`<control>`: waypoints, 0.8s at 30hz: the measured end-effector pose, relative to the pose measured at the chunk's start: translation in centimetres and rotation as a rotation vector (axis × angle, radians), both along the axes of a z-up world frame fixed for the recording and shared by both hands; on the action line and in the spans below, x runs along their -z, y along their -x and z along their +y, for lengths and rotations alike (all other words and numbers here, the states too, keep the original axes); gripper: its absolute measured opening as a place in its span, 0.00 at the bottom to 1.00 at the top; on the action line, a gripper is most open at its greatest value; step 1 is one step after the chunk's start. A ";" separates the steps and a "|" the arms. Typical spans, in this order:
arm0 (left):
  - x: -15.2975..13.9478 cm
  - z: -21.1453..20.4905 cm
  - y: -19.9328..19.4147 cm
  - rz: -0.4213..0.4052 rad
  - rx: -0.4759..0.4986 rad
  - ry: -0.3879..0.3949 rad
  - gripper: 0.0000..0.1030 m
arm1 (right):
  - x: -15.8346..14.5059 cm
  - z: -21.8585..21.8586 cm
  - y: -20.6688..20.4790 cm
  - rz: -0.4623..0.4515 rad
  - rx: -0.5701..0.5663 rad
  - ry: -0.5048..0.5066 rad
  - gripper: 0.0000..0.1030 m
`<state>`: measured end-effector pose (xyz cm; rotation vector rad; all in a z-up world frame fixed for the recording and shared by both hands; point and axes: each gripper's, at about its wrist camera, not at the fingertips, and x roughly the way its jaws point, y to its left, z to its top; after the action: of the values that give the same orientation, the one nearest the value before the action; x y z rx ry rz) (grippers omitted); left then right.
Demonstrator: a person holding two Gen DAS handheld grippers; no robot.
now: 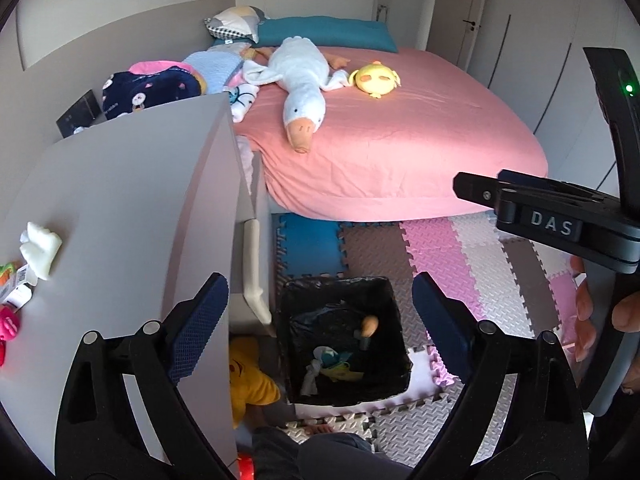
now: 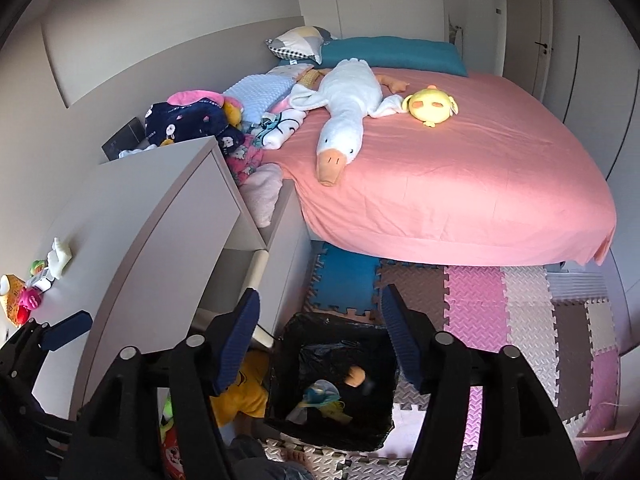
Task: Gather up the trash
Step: 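Open both tools over the black bin to drop the toys, then move both tools back over the table toward the remaining items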
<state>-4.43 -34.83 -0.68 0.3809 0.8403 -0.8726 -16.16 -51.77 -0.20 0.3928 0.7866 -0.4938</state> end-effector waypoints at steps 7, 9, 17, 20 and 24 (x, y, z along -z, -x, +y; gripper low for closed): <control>-0.1 0.9 -0.8 0.015 -0.030 0.012 0.88 | -0.4 0.7 -0.5 -0.014 -0.016 -0.003 0.69; -0.2 1.3 -0.9 0.011 -0.036 0.017 0.88 | -0.6 1.1 -0.7 -0.019 -0.025 -0.002 0.69; -0.9 4.0 -2.1 0.000 -0.085 0.031 0.89 | -1.4 3.8 -2.8 -0.042 -0.092 0.007 0.69; -1.1 5.4 -2.8 -0.005 -0.115 0.033 0.89 | -1.6 5.2 -3.8 -0.047 -0.124 0.009 0.69; -1.4 7.7 -4.0 -0.016 -0.159 0.033 0.91 | -1.8 7.3 -5.4 -0.053 -0.167 0.008 0.72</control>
<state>-0.46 -27.12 0.69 0.2878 0.8292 -0.7335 -10.79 -44.52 1.58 0.3287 0.7586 -0.3291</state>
